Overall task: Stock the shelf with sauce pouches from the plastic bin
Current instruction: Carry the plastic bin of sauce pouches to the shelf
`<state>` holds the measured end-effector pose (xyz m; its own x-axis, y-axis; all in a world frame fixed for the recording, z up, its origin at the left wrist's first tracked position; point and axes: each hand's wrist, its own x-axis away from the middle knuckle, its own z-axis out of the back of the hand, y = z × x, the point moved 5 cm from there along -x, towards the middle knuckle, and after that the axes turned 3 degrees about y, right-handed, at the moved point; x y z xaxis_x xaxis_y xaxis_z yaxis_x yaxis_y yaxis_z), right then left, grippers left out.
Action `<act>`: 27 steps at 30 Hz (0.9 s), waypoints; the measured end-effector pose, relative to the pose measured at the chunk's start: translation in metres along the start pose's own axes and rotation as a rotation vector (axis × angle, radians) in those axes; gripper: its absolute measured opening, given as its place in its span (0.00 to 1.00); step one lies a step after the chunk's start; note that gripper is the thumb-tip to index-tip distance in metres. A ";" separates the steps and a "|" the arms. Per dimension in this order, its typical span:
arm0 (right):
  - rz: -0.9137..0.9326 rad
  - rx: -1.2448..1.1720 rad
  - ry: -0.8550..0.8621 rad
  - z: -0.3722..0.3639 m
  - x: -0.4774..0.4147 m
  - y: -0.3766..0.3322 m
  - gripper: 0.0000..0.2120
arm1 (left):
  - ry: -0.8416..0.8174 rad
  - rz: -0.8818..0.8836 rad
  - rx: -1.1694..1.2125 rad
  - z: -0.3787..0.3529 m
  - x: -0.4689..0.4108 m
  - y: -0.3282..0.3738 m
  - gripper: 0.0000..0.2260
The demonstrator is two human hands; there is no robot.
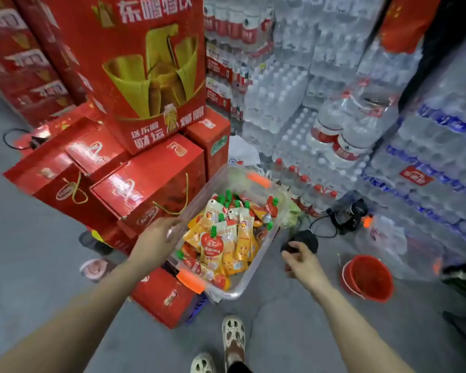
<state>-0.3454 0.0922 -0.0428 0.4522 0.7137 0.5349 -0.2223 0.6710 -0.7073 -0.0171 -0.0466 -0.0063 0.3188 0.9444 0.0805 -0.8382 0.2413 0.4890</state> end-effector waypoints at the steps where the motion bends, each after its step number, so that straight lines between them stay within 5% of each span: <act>1: -0.022 -0.042 0.013 -0.008 -0.012 0.000 0.21 | 0.001 -0.023 0.010 -0.011 -0.019 0.002 0.17; 8: -0.186 -0.205 0.083 -0.052 -0.094 0.031 0.26 | -0.165 0.194 -0.097 -0.097 -0.116 -0.022 0.19; 15: -0.220 -0.282 0.068 -0.077 -0.121 0.047 0.20 | -0.006 0.270 0.070 -0.118 -0.150 -0.022 0.12; 27: -0.103 -0.277 0.133 -0.052 -0.039 0.053 0.24 | -0.108 0.328 0.433 -0.086 -0.015 -0.031 0.19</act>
<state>-0.3299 0.0896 -0.1253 0.5729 0.6003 0.5580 0.0660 0.6448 -0.7615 -0.0343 -0.0491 -0.0970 0.1343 0.9210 0.3658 -0.6497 -0.1969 0.7342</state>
